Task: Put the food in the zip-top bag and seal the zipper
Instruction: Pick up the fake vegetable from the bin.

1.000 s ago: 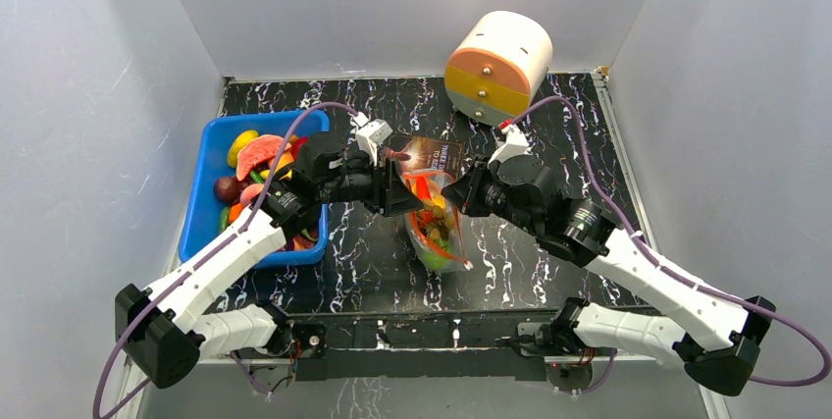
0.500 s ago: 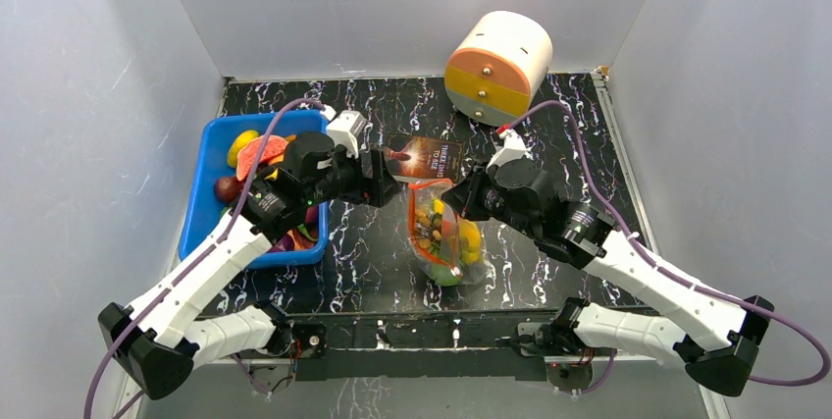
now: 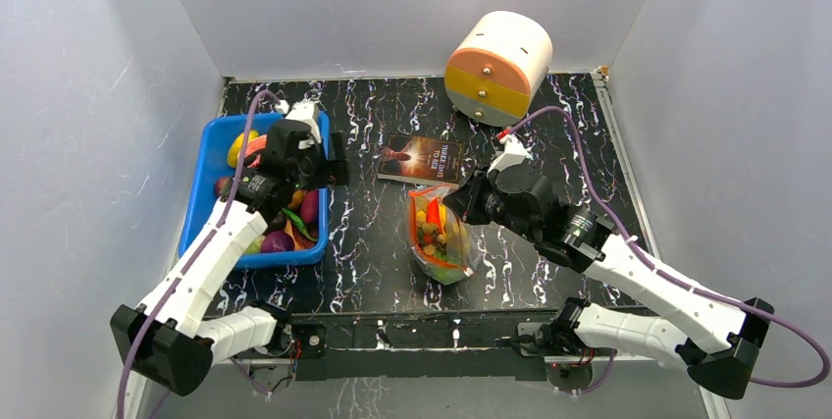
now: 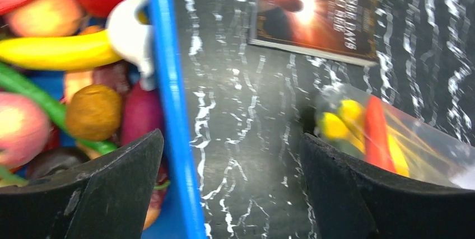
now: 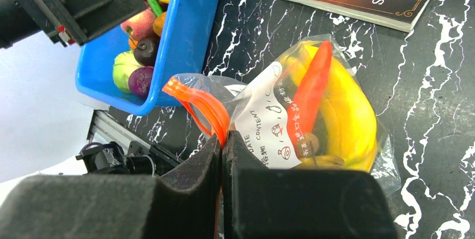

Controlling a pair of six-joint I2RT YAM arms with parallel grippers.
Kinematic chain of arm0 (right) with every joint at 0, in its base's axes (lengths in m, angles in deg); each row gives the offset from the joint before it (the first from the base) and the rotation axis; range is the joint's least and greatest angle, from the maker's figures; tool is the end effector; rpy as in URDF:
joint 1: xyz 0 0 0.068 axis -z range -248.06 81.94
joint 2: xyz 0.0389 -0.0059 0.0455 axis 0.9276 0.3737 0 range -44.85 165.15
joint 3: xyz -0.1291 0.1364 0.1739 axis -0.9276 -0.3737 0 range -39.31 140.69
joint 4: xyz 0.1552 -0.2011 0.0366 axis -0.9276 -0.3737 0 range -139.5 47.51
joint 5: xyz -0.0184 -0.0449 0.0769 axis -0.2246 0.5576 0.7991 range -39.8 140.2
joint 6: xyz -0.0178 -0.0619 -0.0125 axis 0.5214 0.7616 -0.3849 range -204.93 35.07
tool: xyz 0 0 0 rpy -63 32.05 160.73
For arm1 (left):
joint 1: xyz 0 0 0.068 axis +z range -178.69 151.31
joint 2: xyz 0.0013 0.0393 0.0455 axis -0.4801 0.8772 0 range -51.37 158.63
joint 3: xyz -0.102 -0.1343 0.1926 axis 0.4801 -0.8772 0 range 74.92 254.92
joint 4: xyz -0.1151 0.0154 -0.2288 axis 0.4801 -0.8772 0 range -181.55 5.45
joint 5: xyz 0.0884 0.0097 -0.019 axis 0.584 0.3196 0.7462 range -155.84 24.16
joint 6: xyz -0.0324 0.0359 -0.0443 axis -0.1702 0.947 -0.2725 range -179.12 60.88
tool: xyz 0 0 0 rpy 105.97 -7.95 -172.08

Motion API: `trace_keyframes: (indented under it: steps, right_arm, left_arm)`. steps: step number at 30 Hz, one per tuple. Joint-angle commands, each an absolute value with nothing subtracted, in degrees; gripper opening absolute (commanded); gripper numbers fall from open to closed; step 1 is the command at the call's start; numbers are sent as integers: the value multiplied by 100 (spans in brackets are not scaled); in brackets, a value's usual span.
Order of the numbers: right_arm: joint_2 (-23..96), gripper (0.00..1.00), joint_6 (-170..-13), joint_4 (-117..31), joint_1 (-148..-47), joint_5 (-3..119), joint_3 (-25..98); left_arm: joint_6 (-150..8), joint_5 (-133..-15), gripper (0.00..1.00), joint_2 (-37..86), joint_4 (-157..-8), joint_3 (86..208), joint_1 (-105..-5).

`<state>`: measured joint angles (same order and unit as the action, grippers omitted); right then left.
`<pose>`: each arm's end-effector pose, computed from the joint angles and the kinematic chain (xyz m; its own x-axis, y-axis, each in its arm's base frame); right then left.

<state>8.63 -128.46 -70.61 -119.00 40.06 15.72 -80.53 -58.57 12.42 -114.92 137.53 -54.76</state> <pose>0.1476 0.1676 0.3224 -0.6626 0.2595 -0.7026 -0.2883 0.7775 0.5590 0.2352 -0.1080 0.3243 -0.5613 -0.1285 -0.8175 0.1440 0.9576 -0.2494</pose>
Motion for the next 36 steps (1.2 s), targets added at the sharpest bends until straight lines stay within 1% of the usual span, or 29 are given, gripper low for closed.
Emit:
trace_keyframes:
  steps: [1,7,13,25,36]
  right_arm:
    - [644,0,-12788,-6526,-11905,3984,1566]
    - [639,0,-12757,-6496,-11904,3992,1587]
    - [632,0,-12755,-6566,-11904,3977,1613]
    - [640,0,-12798,-6535,-11904,4072,1646]
    - [591,0,-12810,-6511,-11901,4073,1585]
  left_arm:
    - [-8243,-5865,88,1105,-11455,13499,-4843]
    - [-8697,-5683,75,1135,-11205,13111,-4169]
    - [-8916,-5115,70,1180,-11003,12774,-3798]
    - [-8867,-4739,63,1655,-10438,12310,-3556]
    - [-8888,-4733,61,2017,-10286,12150,-3443]
